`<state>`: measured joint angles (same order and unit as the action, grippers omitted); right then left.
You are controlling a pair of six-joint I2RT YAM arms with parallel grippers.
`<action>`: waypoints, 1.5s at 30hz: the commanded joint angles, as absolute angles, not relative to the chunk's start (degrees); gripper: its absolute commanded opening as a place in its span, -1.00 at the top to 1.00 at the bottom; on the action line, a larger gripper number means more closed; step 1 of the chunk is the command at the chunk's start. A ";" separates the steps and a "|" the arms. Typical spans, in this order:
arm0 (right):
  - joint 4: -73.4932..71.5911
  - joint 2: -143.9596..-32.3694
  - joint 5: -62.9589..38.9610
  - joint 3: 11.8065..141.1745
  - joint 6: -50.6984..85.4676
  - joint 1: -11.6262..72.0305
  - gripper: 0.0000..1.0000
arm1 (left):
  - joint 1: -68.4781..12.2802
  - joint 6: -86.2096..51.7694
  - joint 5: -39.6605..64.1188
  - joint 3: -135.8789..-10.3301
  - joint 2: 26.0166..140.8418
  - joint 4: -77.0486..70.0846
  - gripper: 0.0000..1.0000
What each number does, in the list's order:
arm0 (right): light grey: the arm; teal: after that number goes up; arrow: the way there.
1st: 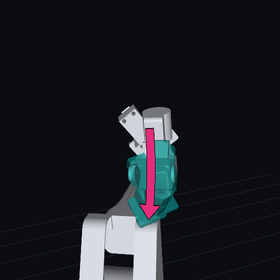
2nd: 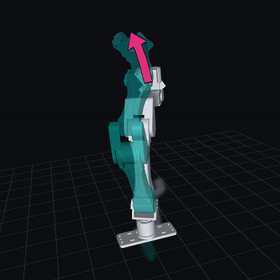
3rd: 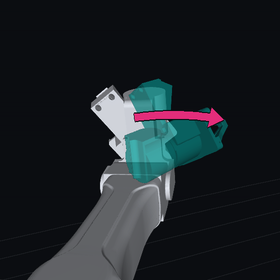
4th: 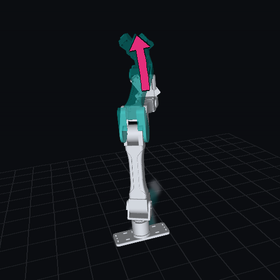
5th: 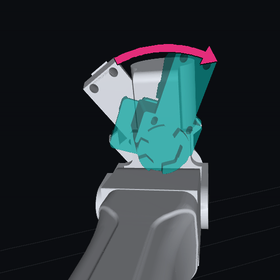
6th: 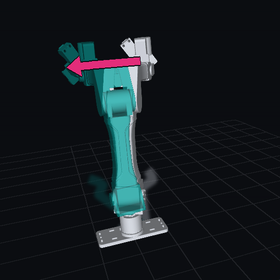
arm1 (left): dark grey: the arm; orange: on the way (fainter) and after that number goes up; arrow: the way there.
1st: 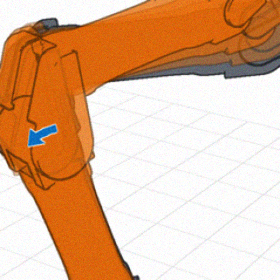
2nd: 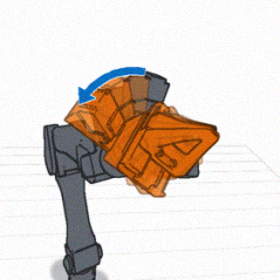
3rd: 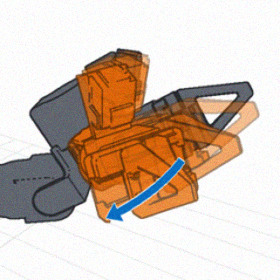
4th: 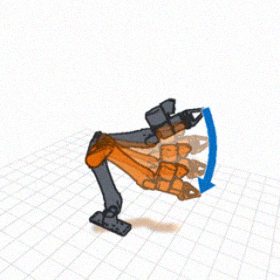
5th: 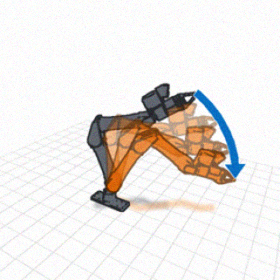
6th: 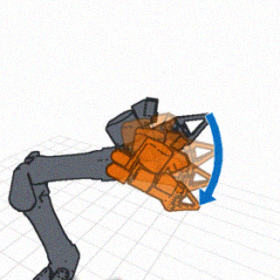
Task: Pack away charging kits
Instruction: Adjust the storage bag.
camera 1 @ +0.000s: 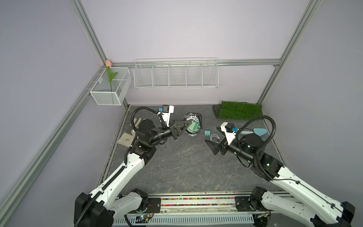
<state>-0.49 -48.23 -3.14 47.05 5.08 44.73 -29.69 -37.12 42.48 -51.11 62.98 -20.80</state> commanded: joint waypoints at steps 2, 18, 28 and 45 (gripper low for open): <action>-5.66 -49.21 -12.36 49.11 16.40 44.21 -0.97 | -32.02 -30.98 44.55 -51.25 61.79 -21.32 0.89; -15.81 -59.17 -17.83 55.13 31.60 43.08 -0.73 | -34.01 -26.13 44.95 -51.68 62.48 -20.73 0.89; -16.85 -60.43 -16.48 55.21 33.58 43.02 0.32 | -34.01 -25.31 44.46 -52.74 63.21 -19.94 0.26; -37.39 -66.22 -13.57 54.19 38.67 43.03 0.86 | -34.05 -32.67 47.45 -51.75 65.73 -30.60 -0.71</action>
<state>-29.50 -64.71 -13.15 53.52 35.66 43.11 -33.82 -31.29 45.98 -51.20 64.73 -27.79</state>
